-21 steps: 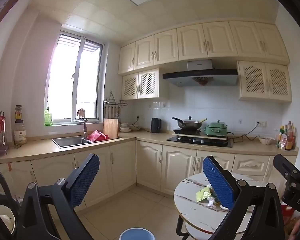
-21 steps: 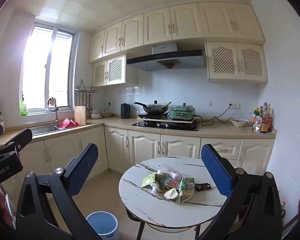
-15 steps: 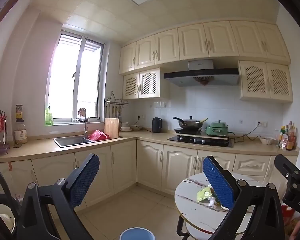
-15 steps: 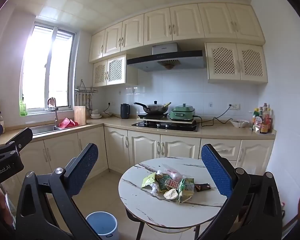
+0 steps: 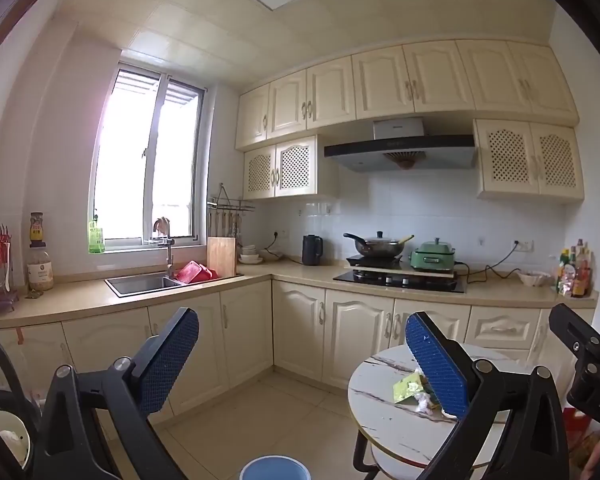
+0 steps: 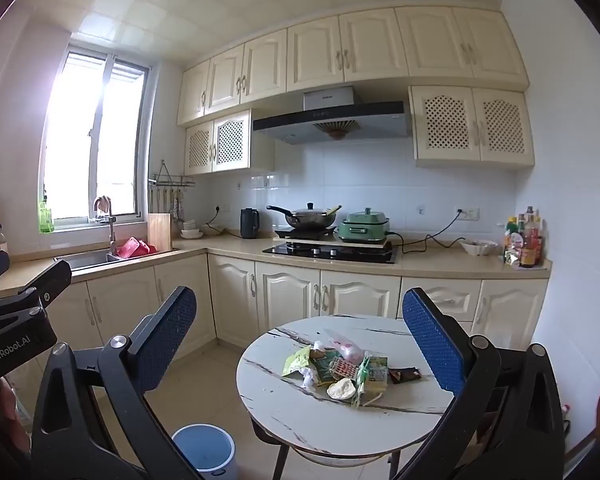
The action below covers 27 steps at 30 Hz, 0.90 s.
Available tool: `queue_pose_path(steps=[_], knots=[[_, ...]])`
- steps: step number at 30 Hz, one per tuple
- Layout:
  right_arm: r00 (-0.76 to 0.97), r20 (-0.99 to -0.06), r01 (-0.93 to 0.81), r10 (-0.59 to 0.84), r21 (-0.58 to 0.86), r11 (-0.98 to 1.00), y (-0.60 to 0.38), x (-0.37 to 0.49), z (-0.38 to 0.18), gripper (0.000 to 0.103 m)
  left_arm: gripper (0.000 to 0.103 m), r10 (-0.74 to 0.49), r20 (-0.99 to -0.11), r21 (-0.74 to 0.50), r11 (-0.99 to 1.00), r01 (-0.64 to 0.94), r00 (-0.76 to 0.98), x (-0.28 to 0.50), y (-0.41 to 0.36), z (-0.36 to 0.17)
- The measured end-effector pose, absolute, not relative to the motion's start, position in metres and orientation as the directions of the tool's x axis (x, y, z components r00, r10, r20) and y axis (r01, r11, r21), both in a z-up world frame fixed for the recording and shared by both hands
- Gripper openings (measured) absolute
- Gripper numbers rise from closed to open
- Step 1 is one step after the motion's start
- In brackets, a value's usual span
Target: Collect trash
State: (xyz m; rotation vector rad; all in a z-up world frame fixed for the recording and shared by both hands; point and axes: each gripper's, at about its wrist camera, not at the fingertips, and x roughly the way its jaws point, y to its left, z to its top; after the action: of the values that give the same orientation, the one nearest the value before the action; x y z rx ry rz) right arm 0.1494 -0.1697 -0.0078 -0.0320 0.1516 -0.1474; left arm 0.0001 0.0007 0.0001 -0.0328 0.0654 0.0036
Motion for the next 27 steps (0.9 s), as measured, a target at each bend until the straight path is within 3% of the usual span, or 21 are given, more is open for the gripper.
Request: queue_pose_path(steps=[27], knots=[[0.980, -0.145, 0.132, -0.136, -0.040, 0.990, -0.1689, 0.1519, -0.0096, 0.103, 0.102, 0.009, -0.068, -0.023, 1.000, -0.011, 0.998, 0.0029, -0.0026, -0.0027]])
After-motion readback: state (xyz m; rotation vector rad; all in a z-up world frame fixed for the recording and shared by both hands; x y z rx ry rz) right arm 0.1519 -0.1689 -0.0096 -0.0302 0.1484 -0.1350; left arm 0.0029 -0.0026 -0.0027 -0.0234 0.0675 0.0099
